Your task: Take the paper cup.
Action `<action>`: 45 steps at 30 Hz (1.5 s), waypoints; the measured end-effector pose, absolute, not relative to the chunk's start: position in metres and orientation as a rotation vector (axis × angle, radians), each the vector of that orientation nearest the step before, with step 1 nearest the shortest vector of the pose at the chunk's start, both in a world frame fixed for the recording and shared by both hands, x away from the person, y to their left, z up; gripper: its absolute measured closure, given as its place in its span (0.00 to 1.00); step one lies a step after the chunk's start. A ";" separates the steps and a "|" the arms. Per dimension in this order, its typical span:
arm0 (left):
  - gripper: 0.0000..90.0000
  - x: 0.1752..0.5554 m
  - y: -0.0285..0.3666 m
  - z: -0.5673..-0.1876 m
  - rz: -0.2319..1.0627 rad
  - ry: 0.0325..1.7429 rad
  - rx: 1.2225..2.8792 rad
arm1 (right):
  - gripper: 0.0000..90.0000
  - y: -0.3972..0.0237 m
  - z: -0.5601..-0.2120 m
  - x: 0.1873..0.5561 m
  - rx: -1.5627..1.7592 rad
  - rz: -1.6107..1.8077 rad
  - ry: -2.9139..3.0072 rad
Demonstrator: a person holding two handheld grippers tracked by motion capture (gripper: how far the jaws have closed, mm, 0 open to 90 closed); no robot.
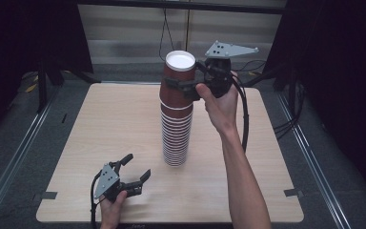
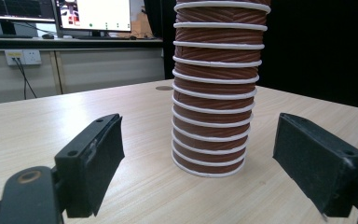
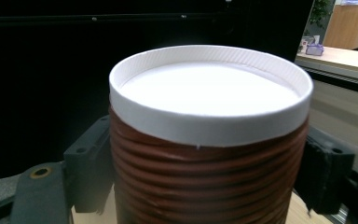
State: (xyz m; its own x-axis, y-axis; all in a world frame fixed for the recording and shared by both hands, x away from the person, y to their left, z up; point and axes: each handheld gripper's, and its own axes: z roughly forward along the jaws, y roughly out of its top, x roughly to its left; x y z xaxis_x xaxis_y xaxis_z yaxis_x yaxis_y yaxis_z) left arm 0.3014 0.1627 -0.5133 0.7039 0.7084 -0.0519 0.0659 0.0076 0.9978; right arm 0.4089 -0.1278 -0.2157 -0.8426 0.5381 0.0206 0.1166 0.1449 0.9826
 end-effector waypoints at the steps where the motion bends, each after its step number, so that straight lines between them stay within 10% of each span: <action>1: 0.17 0.301 0.163 -0.513 0.565 0.668 1.500 | 0.22 -0.129 -0.216 0.409 0.634 1.753 2.084; 45: 0.17 0.301 0.162 -0.513 0.569 0.668 1.502 | 0.24 -0.161 -0.187 0.395 0.587 2.046 1.779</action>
State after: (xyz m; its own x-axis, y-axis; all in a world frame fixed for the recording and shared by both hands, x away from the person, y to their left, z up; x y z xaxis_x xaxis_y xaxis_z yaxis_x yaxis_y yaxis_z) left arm 0.3012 0.1625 -0.5132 0.7028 0.7098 -0.0484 0.0644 0.0042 0.9979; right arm 0.3947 -0.1607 -0.1870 -0.8468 0.5272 0.0711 -0.0027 -0.1379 0.9904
